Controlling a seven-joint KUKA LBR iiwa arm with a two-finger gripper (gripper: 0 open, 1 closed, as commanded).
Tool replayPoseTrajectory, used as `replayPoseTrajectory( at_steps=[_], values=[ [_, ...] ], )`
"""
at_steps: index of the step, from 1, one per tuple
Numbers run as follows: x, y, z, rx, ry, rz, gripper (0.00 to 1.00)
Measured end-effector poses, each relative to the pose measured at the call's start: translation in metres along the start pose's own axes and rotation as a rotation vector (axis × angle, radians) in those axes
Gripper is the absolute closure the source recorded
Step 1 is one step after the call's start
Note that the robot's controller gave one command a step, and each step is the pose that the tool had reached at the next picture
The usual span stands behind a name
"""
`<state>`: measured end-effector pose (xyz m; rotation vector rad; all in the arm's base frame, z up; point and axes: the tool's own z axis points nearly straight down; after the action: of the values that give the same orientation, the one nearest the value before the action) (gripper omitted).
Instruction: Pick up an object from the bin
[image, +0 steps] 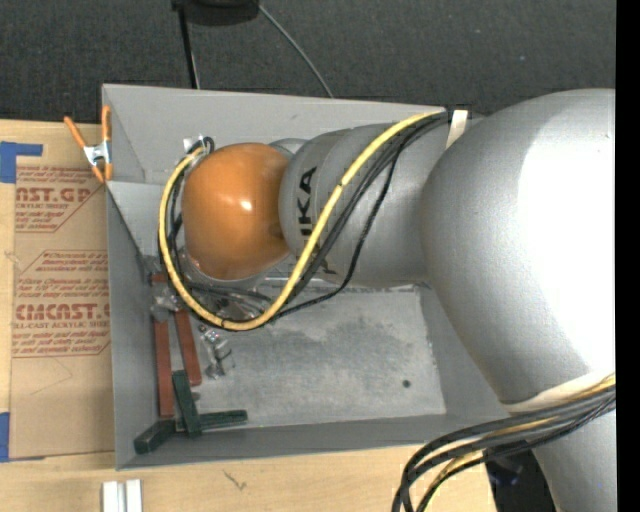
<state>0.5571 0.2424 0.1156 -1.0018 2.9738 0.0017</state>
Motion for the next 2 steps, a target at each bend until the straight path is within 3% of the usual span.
replayPoseTrajectory(
  at_steps=[1,2],
  values=[
    [0.0,0.002,0.048,-0.001,0.003,-0.172,0.0],
    [-0.013,-0.003,0.043,-0.001,0.005,-0.368,1.0]
  ],
)
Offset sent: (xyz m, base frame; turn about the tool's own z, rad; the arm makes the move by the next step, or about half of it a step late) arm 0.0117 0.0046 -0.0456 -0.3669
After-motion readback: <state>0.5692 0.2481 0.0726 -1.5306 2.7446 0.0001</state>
